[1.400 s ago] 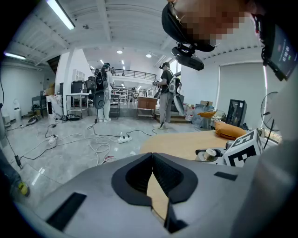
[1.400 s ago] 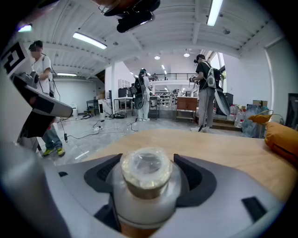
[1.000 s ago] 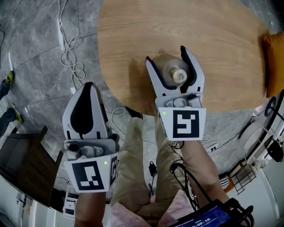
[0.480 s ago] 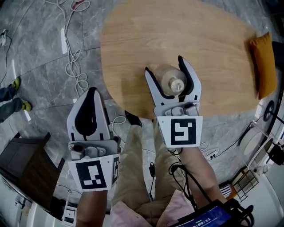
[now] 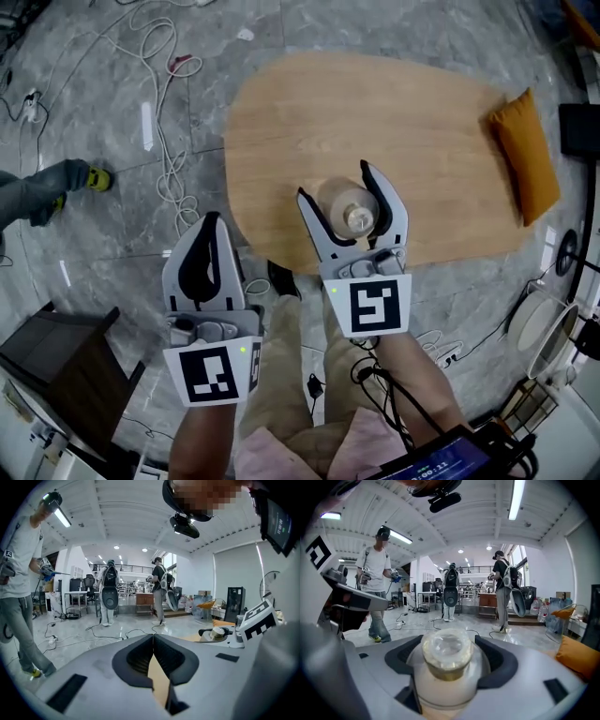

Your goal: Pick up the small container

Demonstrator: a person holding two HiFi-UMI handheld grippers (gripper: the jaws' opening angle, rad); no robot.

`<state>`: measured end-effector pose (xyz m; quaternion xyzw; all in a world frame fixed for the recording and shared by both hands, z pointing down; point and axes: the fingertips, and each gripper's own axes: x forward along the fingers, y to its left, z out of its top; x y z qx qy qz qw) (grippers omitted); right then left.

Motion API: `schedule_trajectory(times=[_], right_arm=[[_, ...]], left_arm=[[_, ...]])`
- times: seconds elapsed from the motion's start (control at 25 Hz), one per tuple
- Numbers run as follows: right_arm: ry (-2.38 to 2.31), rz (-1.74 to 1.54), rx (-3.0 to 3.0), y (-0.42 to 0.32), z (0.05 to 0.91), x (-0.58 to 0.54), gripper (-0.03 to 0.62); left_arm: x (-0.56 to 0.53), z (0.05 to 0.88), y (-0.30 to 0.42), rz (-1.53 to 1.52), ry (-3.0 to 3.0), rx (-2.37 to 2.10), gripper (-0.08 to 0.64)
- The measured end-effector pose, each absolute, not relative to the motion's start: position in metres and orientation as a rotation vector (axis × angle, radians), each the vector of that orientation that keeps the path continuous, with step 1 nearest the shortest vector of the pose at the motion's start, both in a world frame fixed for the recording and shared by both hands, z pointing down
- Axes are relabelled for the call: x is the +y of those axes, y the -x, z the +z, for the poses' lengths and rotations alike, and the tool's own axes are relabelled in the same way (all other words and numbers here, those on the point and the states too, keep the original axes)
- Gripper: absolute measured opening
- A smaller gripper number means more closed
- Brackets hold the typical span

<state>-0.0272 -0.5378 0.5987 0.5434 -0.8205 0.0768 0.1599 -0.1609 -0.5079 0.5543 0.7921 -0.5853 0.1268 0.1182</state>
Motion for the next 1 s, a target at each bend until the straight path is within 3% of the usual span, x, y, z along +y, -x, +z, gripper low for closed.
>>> schedule_trajectory(times=[1.0], right_arm=[[-1.524, 0.016, -2.421, -0.026, 0.374, -0.498, 0.342]], left_arm=[[-0.484, 0.343, 0.092, 0.161, -2.482, -1.804, 0.014]])
